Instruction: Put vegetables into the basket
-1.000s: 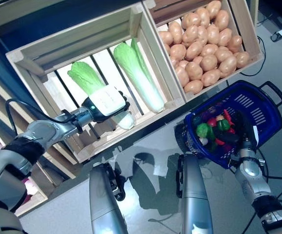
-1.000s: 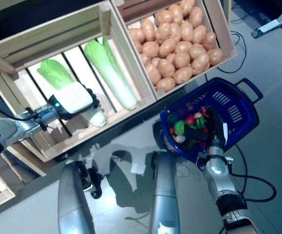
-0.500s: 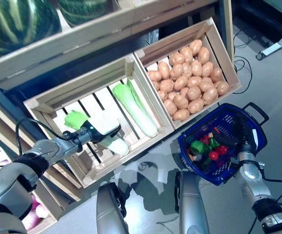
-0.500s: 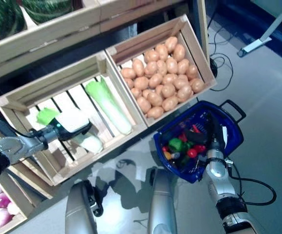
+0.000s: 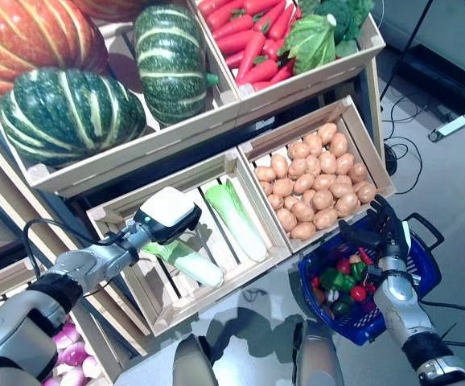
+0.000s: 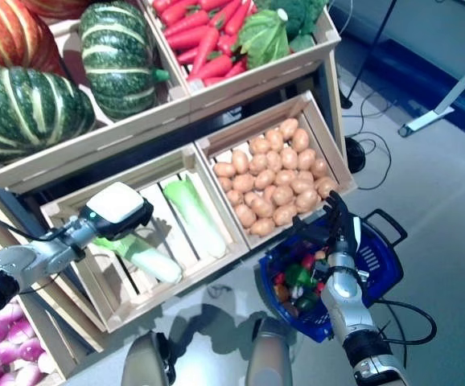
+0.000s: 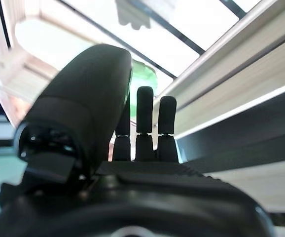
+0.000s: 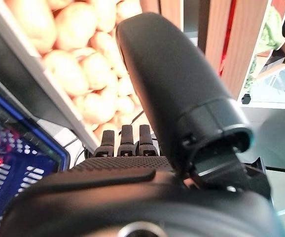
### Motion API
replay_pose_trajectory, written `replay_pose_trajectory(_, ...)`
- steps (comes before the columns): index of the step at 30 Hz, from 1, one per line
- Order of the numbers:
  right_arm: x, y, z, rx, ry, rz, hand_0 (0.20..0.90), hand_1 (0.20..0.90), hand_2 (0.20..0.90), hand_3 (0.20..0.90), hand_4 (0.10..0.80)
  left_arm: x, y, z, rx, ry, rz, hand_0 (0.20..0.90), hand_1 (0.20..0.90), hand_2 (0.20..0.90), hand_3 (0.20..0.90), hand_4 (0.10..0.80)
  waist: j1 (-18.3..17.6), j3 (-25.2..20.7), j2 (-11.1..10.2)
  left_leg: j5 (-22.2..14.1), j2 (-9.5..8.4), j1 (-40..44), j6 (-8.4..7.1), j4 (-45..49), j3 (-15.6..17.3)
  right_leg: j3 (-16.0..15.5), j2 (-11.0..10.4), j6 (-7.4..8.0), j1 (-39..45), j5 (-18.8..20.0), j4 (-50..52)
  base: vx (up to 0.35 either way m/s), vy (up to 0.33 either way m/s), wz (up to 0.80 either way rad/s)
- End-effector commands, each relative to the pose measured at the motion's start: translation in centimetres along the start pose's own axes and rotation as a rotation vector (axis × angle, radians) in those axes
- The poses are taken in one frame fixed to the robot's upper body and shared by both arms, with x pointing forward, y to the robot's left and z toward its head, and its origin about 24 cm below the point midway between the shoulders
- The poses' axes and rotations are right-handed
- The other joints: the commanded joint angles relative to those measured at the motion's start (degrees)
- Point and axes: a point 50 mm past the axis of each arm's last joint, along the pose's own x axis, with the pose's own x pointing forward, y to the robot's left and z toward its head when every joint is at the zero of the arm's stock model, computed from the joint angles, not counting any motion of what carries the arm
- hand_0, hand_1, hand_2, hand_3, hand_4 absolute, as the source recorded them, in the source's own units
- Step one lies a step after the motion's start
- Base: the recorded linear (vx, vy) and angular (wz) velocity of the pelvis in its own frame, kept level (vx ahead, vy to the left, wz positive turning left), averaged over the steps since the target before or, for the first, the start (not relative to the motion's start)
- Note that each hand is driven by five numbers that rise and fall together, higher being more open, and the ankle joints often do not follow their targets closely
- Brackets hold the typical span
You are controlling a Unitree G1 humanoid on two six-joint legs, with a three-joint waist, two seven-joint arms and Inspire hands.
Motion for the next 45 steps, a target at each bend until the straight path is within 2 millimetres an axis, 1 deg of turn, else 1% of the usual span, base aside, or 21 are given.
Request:
replay_pose_trajectory(1,0.1,0.8,2.7,0.052,-0.188,-0.001,0.900,0.900,0.900,0.900,0.800,0.4,2.3,-0.7,-0.156,0.090,0.241,0.300,0.300,0.300,0.300,0.400,1.3,-6.2,0.6,2.5,-1.06,6.2,4.12,-9.3,2.5,-0.3,-1.4,0.34,4.2,13.5,-14.5,0.028,-0.021,-0.04)
replay_pose_trajectory(3,-0.1,0.9,2.5,0.049,-0.181,0.003,0.900,0.900,0.900,0.900,0.800,0.2,2.0,-0.3,-0.187,0.094,0.248,0.300,0.300,0.300,0.300,0.400,1.5,-6.7,0.6,4.1,-1.77,8.7,3.89,-12.9,3.1,-0.9,-0.3,0.36,7.0,14.6,-18.7,0.039,-0.035,0.03)
replay_pose_trajectory(5,-0.2,0.9,2.4,0.043,-0.183,0.011,0.900,0.900,0.900,0.900,0.800,0.2,1.7,-0.1,-0.179,0.081,0.232,0.300,0.300,0.300,0.300,0.400,1.7,-7.1,0.6,5.2,-2.17,9.8,3.80,-14.8,3.2,-1.0,0.4,0.34,8.2,15.6,-21.0,0.033,-0.026,-0.03)
replay_pose_trajectory(7,-0.2,0.9,2.6,0.025,-0.190,0.026,0.900,0.900,0.900,0.900,0.800,0.0,1.2,0.0,-0.147,0.080,0.198,0.300,0.300,0.300,0.300,0.400,1.6,-7.1,0.6,5.3,-2.36,10.4,3.69,-15.1,3.4,-1.0,0.9,0.38,9.1,15.7,-21.9,0.047,-0.011,-0.08)
replay_pose_trajectory(8,-0.1,0.8,2.6,0.020,-0.192,0.029,0.900,0.900,0.900,0.900,0.800,0.0,1.1,-0.1,-0.142,0.087,0.184,0.451,0.451,0.451,0.451,0.500,1.6,-7.0,0.6,5.2,-2.28,10.3,3.77,-14.9,3.4,-1.0,0.9,0.36,9.1,15.6,-21.7,0.057,-0.004,-0.02)
replay_pose_trajectory(9,-0.1,0.7,2.7,0.017,-0.187,0.026,0.900,0.900,0.900,0.900,0.800,0.0,0.9,-0.2,-0.142,0.097,0.156,0.900,0.900,0.900,0.900,0.800,1.6,-6.8,0.5,4.7,-2.03,10.0,3.76,-14.0,3.5,-1.2,0.7,0.33,9.0,15.4,-21.0,0.056,-0.005,0.02)
replay_pose_trajectory(14,-0.1,0.6,1.9,0.025,-0.140,0.016,0.900,0.900,0.900,0.900,0.800,-0.3,-0.6,-0.1,-0.137,0.106,0.013,0.900,0.900,0.900,0.900,0.800,1.4,-5.6,0.1,3.7,-1.65,8.7,4.07,-11.7,2.9,-1.0,0.2,0.71,7.7,14.9,-18.5,0.033,-0.010,0.01)
replay_pose_trajectory(17,-0.2,0.7,1.8,0.015,-0.137,0.023,0.900,0.900,0.900,0.900,0.800,-0.2,-1.0,0.1,-0.151,0.116,-0.042,0.900,0.900,0.900,0.900,0.800,1.3,-4.9,0.0,3.9,-1.53,7.4,3.90,-11.1,2.4,-0.7,0.2,0.98,6.7,15.1,-18.3,0.000,0.000,0.00)
replay_pose_trajectory(20,0.0,0.6,2.1,0.009,-0.144,0.021,0.900,0.900,0.900,0.900,0.800,0.1,-1.1,0.0,-0.151,0.125,-0.069,0.900,0.900,0.900,0.900,0.800,1.0,-3.6,-0.3,3.9,-1.17,4.9,3.39,-9.3,1.6,-0.3,0.1,1.03,5.0,15.4,-17.4,-0.031,-0.009,0.01)
replay_pose_trajectory(23,0.3,0.4,2.6,0.004,-0.155,0.017,0.900,0.900,0.900,0.900,0.800,0.6,-0.6,-0.3,-0.129,0.128,-0.089,0.900,0.900,0.900,0.900,0.800,0.7,-2.2,-0.4,3.8,-0.91,2.7,3.16,-7.9,0.9,0.1,-0.2,1.12,3.0,15.4,-15.9,-0.073,0.007,-0.01)
replay_pose_trajectory(25,0.6,0.4,3.1,0.003,-0.167,0.022,0.900,0.900,0.900,0.900,0.800,1.0,-0.1,-0.6,-0.125,0.140,-0.091,0.900,0.900,0.900,0.900,0.800,0.4,-1.1,-0.5,3.8,-0.71,0.7,2.72,-6.6,0.3,0.4,-0.6,1.24,1.2,15.4,-14.6,-0.103,0.020,-0.01)
replay_pose_trajectory(29,1.1,0.4,4.0,0.002,-0.189,0.034,0.900,0.900,0.900,0.900,0.800,2.1,1.4,-0.9,-0.114,0.143,-0.028,0.900,0.900,0.900,0.900,0.800,0.0,1.2,-0.8,3.4,0.22,-3.6,1.89,-3.5,-0.1,1.0,-1.4,1.52,-2.9,15.0,-11.0,-0.113,0.013,0.04)
replay_pose_trajectory(31,1.2,0.3,4.0,0.003,-0.188,0.033,0.900,0.900,0.900,0.900,0.800,2.5,1.8,-0.9,-0.109,0.132,-0.013,0.900,0.900,0.900,0.900,0.800,0.0,1.8,-1.0,2.6,0.47,-5.0,1.61,-1.7,-0.4,1.2,-1.7,1.65,-4.1,14.2,-9.3,-0.057,0.000,-0.01)
replay_pose_trajectory(33,1.2,0.3,4.2,0.003,-0.196,0.039,0.900,0.900,0.900,0.900,0.800,2.8,2.3,-0.8,-0.075,0.113,-0.012,0.900,0.900,0.900,0.900,0.800,-0.1,2.5,-1.1,2.8,0.61,-6.6,1.32,-1.0,-0.9,1.4,-2.0,1.70,-5.7,14.4,-8.2,-0.069,-0.001,0.00)
replay_pose_trajectory(38,1.6,0.7,5.2,0.005,-0.233,0.042,0.900,0.900,0.900,0.900,0.800,3.6,3.5,-1.2,-0.030,0.106,-0.006,0.900,0.900,0.900,0.900,0.800,-0.4,4.1,-1.6,0.8,1.30,-11.6,0.68,4.6,-2.0,2.6,-3.0,2.02,-10.5,12.7,-2.8,-0.071,0.003,-0.01)
replay_pose_trajectory(42,1.9,0.5,5.8,0.010,-0.255,0.030,0.900,0.900,0.900,0.900,0.800,4.3,4.2,-1.3,-0.007,0.109,0.009,0.900,0.900,0.900,0.900,0.800,-0.8,5.1,-2.0,-1.3,1.78,-15.2,0.36,9.3,-3.1,3.3,-3.6,1.89,-13.9,11.2,1.3,-0.036,0.004,-0.02)
replay_pose_trajectory(45,2.1,0.3,6.4,0.009,-0.277,0.029,0.900,0.900,0.900,0.900,0.800,4.6,5.0,-1.6,0.029,0.109,0.044,0.900,0.900,0.900,0.900,0.800,-1.0,5.8,-2.1,-3.1,2.27,-18.8,0.11,13.7,-3.7,3.8,-4.1,1.87,-17.6,9.9,5.0,-0.062,0.001,0.00)
